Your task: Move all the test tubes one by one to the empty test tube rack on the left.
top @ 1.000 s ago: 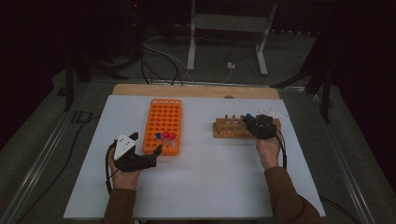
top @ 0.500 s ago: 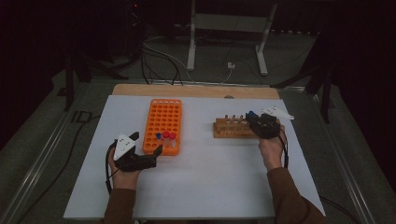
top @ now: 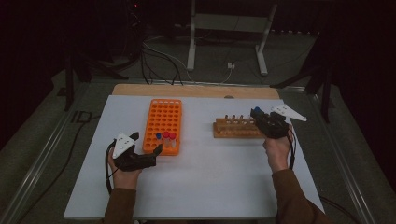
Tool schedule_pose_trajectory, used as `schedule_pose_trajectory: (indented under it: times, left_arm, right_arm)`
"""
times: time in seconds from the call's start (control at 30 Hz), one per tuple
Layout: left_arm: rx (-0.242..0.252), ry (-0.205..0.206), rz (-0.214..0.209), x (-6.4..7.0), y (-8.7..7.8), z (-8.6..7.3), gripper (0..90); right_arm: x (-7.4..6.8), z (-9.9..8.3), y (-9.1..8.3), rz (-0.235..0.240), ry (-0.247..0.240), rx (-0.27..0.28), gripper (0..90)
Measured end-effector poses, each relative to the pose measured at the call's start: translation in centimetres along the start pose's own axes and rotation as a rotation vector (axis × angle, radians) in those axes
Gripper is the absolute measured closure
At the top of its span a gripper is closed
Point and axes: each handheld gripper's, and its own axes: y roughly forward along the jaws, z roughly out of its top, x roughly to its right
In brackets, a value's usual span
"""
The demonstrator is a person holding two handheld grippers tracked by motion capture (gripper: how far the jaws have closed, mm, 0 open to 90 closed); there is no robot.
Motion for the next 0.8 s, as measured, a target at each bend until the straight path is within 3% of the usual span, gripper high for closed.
schedule_pose_trajectory:
  times: [0.27, 0.53, 0.8]
  left_arm:
    - [-0.004, 0.002, -0.020, 0.3, 0.1, 0.2, 1.1]
    - [-0.015, 0.000, -0.045, 0.6, 0.2, 0.3, 1.1]
    - [-0.019, 0.015, -0.058, 1.1, 0.3, 0.6, 1.0]
  right_arm:
    - [-0.6, 0.5, -1.1, 0.054, -0.020, 0.001, 76.2]
    - [-2.1, 0.3, -1.3, 0.122, -0.080, -0.049, 76.0]
    - [-3.9, -0.6, -0.9, 0.193, -0.103, -0.095, 76.0]
